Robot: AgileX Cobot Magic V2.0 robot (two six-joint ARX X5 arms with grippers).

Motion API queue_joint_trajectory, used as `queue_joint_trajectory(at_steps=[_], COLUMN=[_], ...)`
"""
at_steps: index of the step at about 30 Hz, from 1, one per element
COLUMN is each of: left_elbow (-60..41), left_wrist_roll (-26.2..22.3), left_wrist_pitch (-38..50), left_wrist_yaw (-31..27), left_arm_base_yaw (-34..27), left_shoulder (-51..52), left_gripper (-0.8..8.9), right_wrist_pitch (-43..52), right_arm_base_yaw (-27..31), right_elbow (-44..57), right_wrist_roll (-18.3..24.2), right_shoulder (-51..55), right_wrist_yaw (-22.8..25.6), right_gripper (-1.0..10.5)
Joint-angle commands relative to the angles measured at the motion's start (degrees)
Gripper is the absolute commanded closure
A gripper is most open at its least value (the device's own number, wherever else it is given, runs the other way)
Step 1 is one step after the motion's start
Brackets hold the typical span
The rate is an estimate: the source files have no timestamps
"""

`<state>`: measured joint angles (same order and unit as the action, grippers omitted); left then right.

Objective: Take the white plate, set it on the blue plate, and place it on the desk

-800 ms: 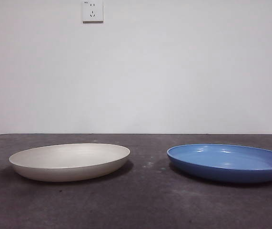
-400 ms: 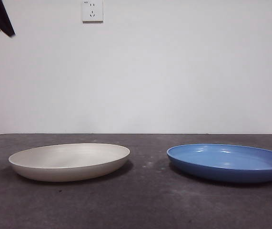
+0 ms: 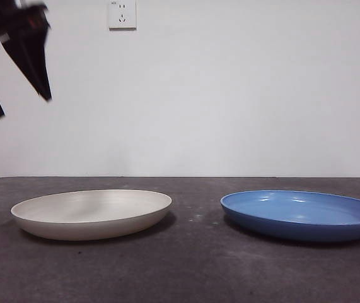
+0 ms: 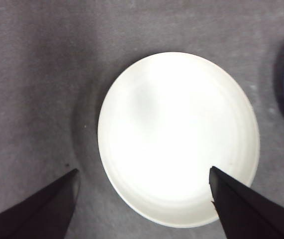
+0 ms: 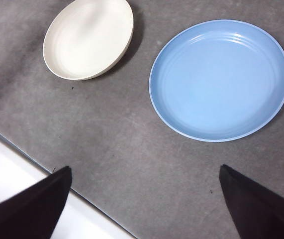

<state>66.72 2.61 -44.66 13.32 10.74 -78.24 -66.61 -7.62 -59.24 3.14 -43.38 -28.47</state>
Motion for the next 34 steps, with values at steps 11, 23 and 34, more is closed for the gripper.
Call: queue_joint_trajectory(at_steps=[11,23,34], left_elbow=[1.4,1.4,1.4], left_wrist_roll=[-2.2,-2.2,-1.5], left_wrist_pitch=[7.5,10.6,11.0], left_wrist_yaw=[-0.3,-0.3,-0.3], left_arm_base_yaw=[0.1,0.1,0.1], left_shoulder=[-15.0,-22.8,-25.2], left_gripper=[4.12,4.13,5.49], right_wrist_pitch=[0.5,0.6,0.6], right_arm_base_yaw=[-0.2,-0.2,-0.2], right_elbow=[-1.2,-1.2,-1.2], right_wrist_roll=[0.1,0.1,0.1], right_shoulder=[-0.3,-0.3,-0.3], right_wrist_yaw=[-0.1,0.0,0.0], right_gripper=[4.7,4.7,4.7])
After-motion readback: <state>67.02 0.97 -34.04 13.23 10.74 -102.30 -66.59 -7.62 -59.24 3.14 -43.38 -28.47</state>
